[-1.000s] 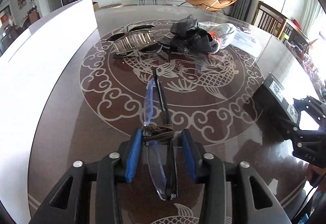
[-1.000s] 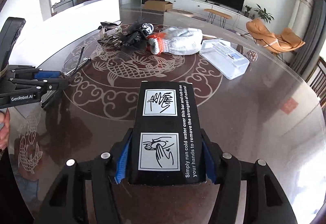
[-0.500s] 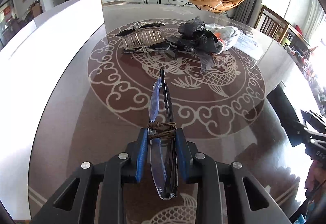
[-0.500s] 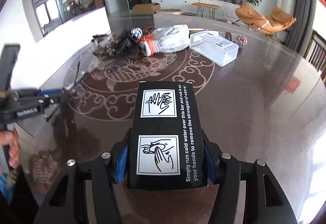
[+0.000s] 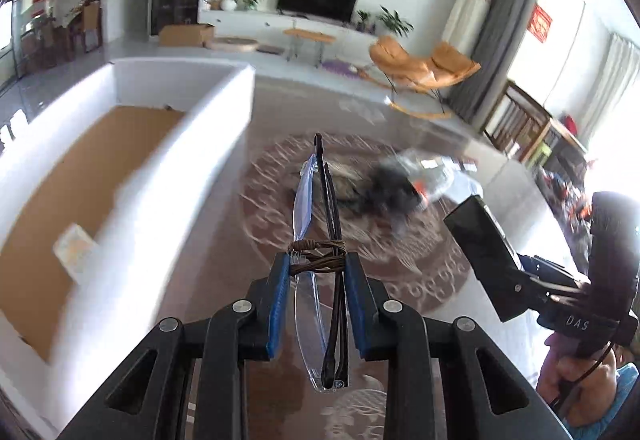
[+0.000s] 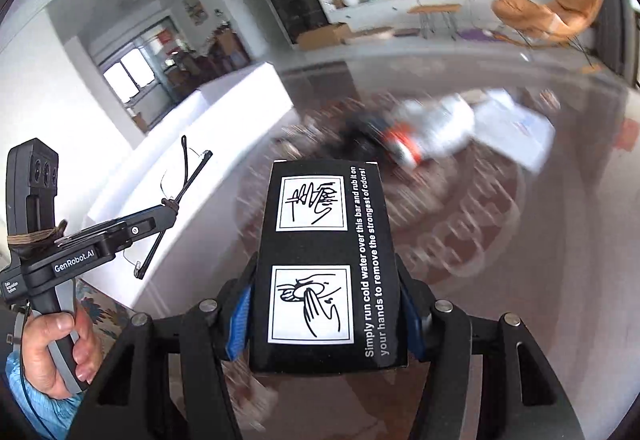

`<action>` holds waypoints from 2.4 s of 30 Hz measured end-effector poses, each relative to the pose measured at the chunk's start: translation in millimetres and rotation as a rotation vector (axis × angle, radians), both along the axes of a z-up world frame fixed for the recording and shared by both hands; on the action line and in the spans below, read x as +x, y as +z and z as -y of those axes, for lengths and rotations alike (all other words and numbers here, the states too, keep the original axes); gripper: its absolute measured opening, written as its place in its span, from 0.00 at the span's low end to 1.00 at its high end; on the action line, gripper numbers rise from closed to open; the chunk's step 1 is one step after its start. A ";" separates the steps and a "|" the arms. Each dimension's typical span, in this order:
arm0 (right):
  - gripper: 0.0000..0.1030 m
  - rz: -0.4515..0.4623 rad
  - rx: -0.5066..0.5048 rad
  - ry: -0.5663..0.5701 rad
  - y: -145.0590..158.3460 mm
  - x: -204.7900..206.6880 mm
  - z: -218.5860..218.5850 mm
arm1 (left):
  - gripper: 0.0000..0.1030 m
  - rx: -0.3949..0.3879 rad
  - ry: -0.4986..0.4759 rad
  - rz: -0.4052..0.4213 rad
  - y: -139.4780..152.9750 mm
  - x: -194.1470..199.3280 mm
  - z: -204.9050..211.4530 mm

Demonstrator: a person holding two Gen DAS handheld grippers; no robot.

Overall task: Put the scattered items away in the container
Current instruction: 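Carry the eyeglasses in the left gripper and black box in the right gripper to the container, then open the left gripper to drop the eyeglasses while the right gripper drops the black box, then move both grippers back over the table, then grasp the glass jar of brown items with the right gripper while the left gripper approaches the clear plastic box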

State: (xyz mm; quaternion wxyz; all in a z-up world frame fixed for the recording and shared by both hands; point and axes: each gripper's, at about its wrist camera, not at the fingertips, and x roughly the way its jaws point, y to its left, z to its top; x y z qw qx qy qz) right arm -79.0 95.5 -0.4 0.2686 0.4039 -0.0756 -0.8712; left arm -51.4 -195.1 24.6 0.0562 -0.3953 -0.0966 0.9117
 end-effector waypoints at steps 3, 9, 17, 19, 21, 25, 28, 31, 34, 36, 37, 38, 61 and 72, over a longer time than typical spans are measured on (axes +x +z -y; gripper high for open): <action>0.57 -0.052 -0.018 0.093 33.7 -18.3 59.5 | 0.26 -0.021 0.083 -0.017 18.5 -0.3 56.9; 0.57 -0.100 -0.039 0.293 73.0 -46.7 207.3 | 0.26 -0.068 0.245 0.014 26.0 -13.0 162.6; 0.58 -0.041 0.136 0.409 30.2 -70.0 356.6 | 0.26 -0.132 0.321 0.138 -15.8 -27.3 225.2; 0.58 -0.022 0.152 0.412 16.7 -72.2 372.6 | 0.29 -0.160 0.326 0.179 -27.0 -30.8 229.0; 0.59 -0.032 0.165 0.392 9.0 -72.8 382.2 | 0.34 -0.184 0.348 0.208 -36.5 -32.8 232.4; 0.60 0.008 0.141 0.392 4.8 -80.8 391.3 | 0.78 -0.178 0.383 0.197 -40.5 -27.4 237.8; 0.60 -0.023 0.126 0.388 14.4 -79.8 381.9 | 0.78 -0.204 0.383 0.164 -29.8 -17.0 230.1; 0.60 -0.053 0.085 0.343 31.6 -76.1 348.3 | 0.78 -0.223 0.371 0.113 -12.2 -4.9 211.7; 0.60 -0.095 0.046 0.271 40.9 -59.2 296.0 | 0.80 -0.239 0.333 0.037 8.9 11.1 176.1; 0.60 -0.122 0.046 0.213 38.3 -46.5 250.9 | 0.84 -0.236 0.288 -0.008 20.8 18.5 144.1; 0.60 -0.129 0.056 0.178 33.3 -40.2 226.3 | 0.89 -0.233 0.257 -0.030 25.5 19.9 126.3; 0.60 -0.133 0.071 0.146 25.9 -33.7 201.7 | 0.91 -0.230 0.223 -0.050 28.4 20.1 105.4; 0.60 0.069 0.189 -0.495 -63.6 -32.9 -171.6 | 1.00 -0.268 -0.204 0.129 -120.7 -39.3 -170.6; 0.60 0.204 0.138 -0.551 -43.4 -208.3 -210.2 | 1.00 -0.240 -0.181 0.146 -122.5 -41.8 -164.9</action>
